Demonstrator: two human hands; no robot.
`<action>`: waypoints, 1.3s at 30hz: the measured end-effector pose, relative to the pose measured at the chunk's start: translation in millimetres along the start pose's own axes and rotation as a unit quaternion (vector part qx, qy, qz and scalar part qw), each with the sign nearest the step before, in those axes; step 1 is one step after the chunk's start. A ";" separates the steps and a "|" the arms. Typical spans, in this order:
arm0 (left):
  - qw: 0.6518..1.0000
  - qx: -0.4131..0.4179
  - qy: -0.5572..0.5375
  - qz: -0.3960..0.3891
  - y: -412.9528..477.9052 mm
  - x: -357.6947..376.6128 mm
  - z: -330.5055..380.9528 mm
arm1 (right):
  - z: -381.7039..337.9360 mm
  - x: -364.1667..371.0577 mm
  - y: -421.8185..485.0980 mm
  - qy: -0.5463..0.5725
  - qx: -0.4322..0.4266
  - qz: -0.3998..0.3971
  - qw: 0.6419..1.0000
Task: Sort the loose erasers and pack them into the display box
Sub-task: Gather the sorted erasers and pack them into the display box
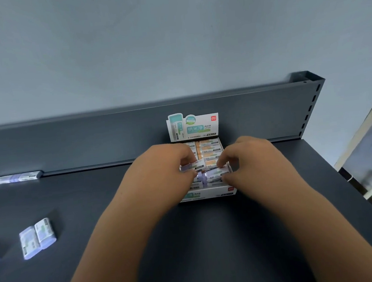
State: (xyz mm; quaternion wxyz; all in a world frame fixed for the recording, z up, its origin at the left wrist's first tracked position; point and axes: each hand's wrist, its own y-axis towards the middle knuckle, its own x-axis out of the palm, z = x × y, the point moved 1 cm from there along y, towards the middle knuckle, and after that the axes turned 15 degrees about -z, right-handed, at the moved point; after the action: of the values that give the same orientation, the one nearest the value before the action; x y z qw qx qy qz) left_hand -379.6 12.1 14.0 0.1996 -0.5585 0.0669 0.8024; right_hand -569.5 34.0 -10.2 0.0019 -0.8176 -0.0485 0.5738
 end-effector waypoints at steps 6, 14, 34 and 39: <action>1.000 0.022 0.020 -0.005 1.0 4.7 4.0 | 2.0 1.9 3.6 0.009 0.036 -0.005 0.999; 0.993 0.081 0.086 0.013 11.1 13.4 24.5 | 6.6 -7.6 -2.2 0.082 0.020 0.022 0.996; 0.989 0.059 0.129 0.036 20.7 25.2 33.4 | 12.8 -0.6 -0.7 0.070 -0.009 0.013 0.997; 0.988 0.055 0.138 0.033 20.5 25.5 31.6 | 11.3 0.8 -0.4 0.060 -0.008 0.025 0.998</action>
State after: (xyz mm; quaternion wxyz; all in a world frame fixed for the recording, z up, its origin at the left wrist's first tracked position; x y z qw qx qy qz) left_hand -422.8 10.0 -0.3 0.1920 -0.6494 0.1561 0.7191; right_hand -579.9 33.8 -14.8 -0.0166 -0.8513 -0.0323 0.5235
